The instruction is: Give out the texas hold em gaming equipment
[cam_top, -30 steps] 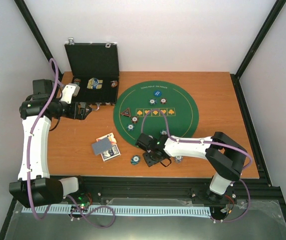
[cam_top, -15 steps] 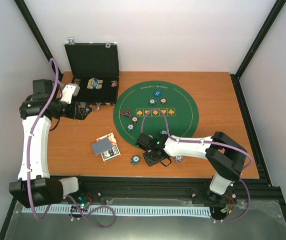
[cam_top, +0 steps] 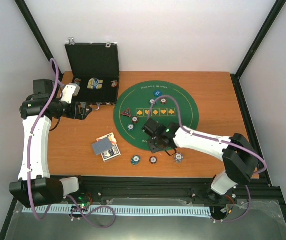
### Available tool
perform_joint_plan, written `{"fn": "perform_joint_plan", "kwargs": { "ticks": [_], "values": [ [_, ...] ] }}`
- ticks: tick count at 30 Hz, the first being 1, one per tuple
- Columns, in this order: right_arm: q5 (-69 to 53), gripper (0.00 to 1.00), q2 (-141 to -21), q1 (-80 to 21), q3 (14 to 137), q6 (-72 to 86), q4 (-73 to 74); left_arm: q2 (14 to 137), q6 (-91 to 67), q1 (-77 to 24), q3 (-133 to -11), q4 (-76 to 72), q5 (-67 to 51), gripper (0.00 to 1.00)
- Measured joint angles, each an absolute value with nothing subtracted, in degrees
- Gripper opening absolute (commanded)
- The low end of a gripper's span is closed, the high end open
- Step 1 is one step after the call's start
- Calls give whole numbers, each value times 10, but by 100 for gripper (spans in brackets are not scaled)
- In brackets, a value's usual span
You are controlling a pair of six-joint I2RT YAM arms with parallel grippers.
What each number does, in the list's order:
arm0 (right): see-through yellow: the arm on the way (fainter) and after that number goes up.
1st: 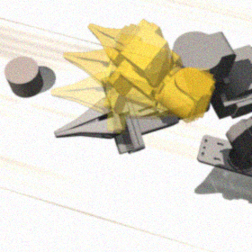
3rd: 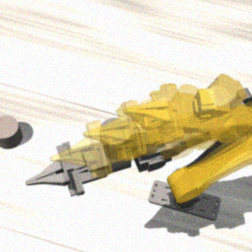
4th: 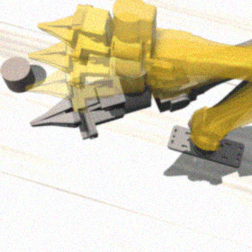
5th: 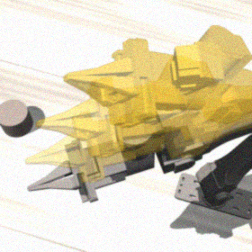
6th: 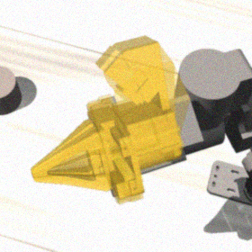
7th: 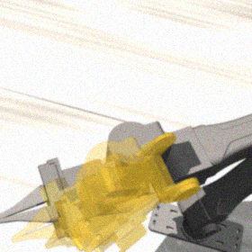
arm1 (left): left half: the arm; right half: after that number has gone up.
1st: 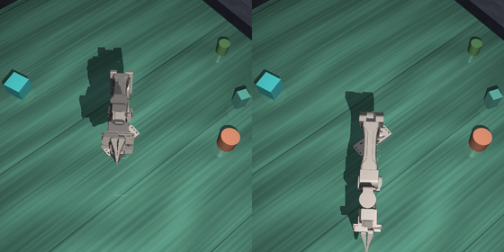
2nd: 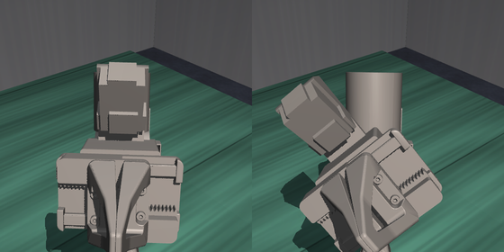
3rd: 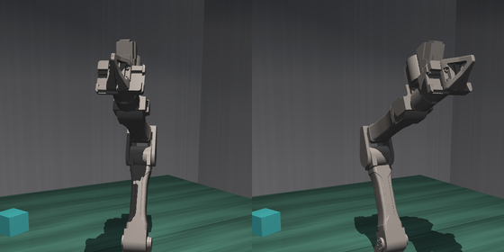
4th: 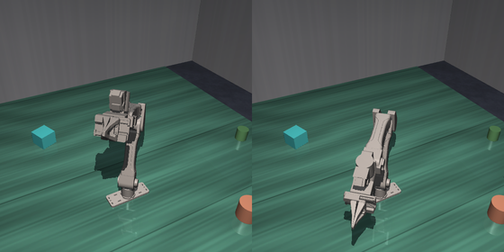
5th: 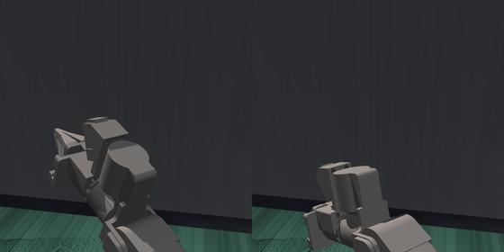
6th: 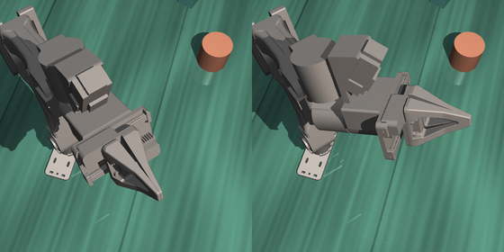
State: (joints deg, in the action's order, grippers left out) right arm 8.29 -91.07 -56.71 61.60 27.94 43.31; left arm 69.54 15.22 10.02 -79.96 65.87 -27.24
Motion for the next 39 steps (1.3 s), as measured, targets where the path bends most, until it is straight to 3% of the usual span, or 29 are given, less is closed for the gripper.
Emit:
{"fn": "perform_joint_plan", "kwargs": {
  "ticks": [9, 15, 29, 39],
  "values": [
    [90, 31, -895, -385, 618, 232, 431, 695, 152, 100, -800, 659, -273, 100],
    [75, 30, -957, -299, 641, 204, 412, 696, 152, 100, -800, 659, -273, 100],
    [53, 30, -1077, -261, 699, 178, 380, 701, 152, 100, -800, 658, -273, 100],
    [53, 32, -1089, -259, 701, 178, 376, 708, 152, 100, -800, 658, -273, 100]
  ]
}}
